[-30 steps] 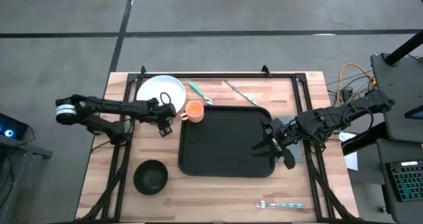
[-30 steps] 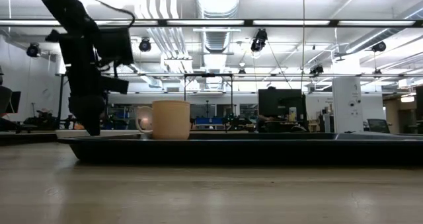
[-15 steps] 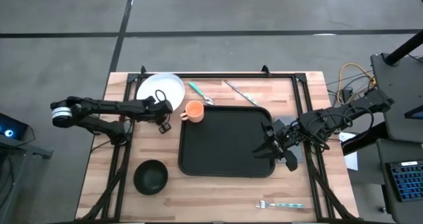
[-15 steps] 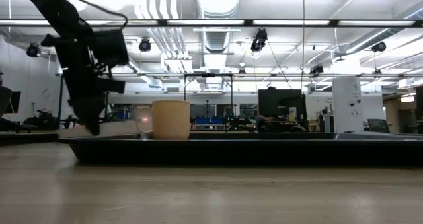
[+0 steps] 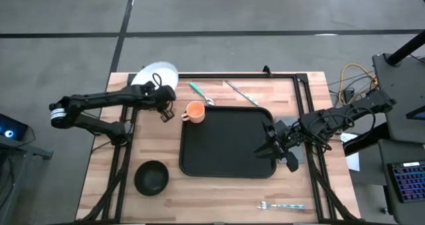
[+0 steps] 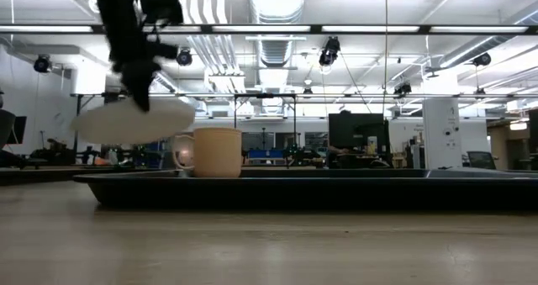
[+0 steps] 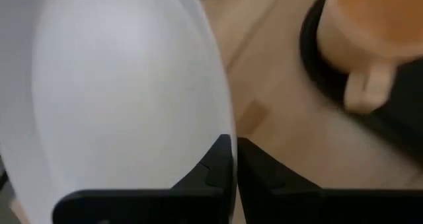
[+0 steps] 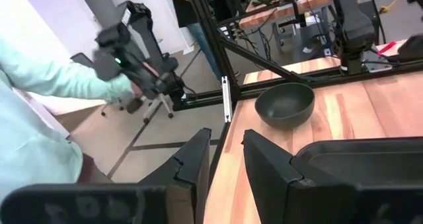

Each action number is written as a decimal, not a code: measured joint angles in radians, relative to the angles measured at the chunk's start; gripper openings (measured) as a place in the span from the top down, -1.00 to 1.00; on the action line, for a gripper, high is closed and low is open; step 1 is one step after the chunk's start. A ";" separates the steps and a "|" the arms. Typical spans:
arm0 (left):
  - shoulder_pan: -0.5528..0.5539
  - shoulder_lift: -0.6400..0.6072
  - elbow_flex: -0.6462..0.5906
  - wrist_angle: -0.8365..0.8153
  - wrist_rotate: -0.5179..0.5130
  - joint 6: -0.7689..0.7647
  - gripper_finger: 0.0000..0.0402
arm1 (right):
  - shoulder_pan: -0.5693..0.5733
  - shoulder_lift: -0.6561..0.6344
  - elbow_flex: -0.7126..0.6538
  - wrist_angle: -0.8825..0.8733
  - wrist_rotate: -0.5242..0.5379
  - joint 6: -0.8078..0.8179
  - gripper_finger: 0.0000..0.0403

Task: Set up tray
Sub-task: Put the white plate on the black serving tray to the bottom right of the orange mug

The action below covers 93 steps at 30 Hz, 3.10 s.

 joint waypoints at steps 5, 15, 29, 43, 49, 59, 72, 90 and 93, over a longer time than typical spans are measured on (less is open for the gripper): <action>-0.045 0.049 0.151 -0.080 0.001 -0.012 0.99 | 0.000 -0.001 0.000 0.000 0.000 -0.011 0.58; -0.346 0.421 0.659 -0.332 -0.001 0.073 1.00 | -0.005 -0.034 0.000 -0.062 0.112 0.017 0.58; -0.515 0.978 1.378 -0.429 0.024 0.116 1.00 | -0.003 -0.317 0.001 -0.349 0.446 0.190 0.58; -0.591 0.983 1.029 -0.109 0.022 0.077 1.00 | -0.002 -0.339 0.002 -0.426 0.442 0.201 0.38; -0.606 0.983 1.014 -0.087 -0.001 0.079 1.00 | -0.002 -0.334 0.001 -0.426 0.431 0.200 0.32; -0.629 0.983 1.011 0.045 0.004 0.142 1.00 | -0.002 -0.333 0.000 -0.426 0.431 0.200 0.33; -0.646 0.981 0.871 0.084 0.062 0.143 1.00 | -0.002 -0.332 0.000 -0.426 0.431 0.200 0.32; -0.650 0.981 0.784 0.166 0.198 0.112 0.89 | -0.002 -0.332 0.000 -0.418 0.415 0.201 0.32; -0.649 0.981 0.784 0.161 0.197 0.099 0.81 | -0.002 -0.332 0.000 -0.418 0.411 0.200 0.31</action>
